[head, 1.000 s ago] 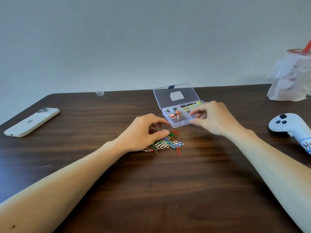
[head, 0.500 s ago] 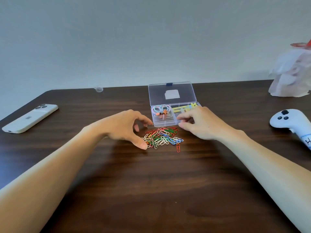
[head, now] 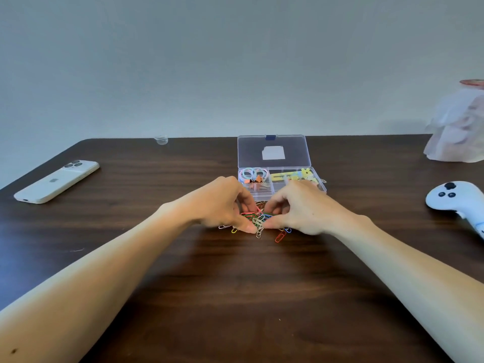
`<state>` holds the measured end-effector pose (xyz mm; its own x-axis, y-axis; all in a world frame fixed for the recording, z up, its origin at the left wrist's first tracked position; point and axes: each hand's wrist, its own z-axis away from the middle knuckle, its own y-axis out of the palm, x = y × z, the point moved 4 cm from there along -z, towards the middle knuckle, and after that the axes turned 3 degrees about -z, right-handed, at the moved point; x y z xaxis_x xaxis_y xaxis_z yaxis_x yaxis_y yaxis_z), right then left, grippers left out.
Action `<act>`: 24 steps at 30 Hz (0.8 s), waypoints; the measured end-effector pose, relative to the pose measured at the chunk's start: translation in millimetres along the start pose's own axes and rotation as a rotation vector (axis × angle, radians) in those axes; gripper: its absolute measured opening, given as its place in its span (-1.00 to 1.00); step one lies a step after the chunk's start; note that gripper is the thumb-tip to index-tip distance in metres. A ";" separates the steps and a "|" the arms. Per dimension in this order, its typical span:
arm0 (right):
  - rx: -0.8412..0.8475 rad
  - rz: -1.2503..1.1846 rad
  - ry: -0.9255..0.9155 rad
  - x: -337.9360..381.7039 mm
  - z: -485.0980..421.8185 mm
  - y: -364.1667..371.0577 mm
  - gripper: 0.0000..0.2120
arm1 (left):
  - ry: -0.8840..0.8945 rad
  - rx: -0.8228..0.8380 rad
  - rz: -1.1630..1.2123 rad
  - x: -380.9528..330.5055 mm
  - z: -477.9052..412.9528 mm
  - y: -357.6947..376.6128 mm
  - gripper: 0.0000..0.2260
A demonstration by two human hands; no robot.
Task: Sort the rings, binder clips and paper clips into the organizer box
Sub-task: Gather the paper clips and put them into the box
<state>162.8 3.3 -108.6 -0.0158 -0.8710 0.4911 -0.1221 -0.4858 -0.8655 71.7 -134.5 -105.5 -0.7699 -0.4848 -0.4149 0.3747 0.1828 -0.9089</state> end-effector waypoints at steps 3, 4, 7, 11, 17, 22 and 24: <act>-0.006 -0.051 0.007 -0.7 -1.1 -1.0 -0.80 | 0.009 -0.029 0.012 -4.9 -2.3 -1.6 -0.74; -0.011 -0.065 0.009 -2.0 -2.2 -1.7 -0.81 | 0.018 -0.039 0.012 -6.2 -3.5 -3.0 -0.73; -0.013 -0.099 0.012 -4.3 -5.3 -4.2 -0.83 | 0.027 -0.049 0.028 -8.6 -7.2 -7.6 -0.72; 0.016 -0.144 -0.012 -2.0 -11.5 -16.2 -0.87 | 0.029 -0.044 0.141 -8.1 -13.3 -16.7 -0.77; 0.072 -0.194 -0.008 4.8 -32.7 -39.0 -0.89 | 0.022 -0.060 0.218 -7.9 -27.2 -36.5 -0.76; 0.071 -0.211 0.009 3.9 -58.3 -52.8 -0.86 | 0.019 -0.106 0.253 0.9 -42.1 -50.2 -0.75; 0.082 -0.225 0.002 3.1 -67.1 -53.3 -0.87 | 0.011 -0.116 0.273 6.1 -48.1 -51.5 -0.76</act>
<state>102.6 31.5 -54.3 0.0009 -0.7400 0.6726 -0.0421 -0.6721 -0.7393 22.8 -105.7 -63.2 -0.6544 -0.3953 -0.6446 0.5076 0.4023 -0.7619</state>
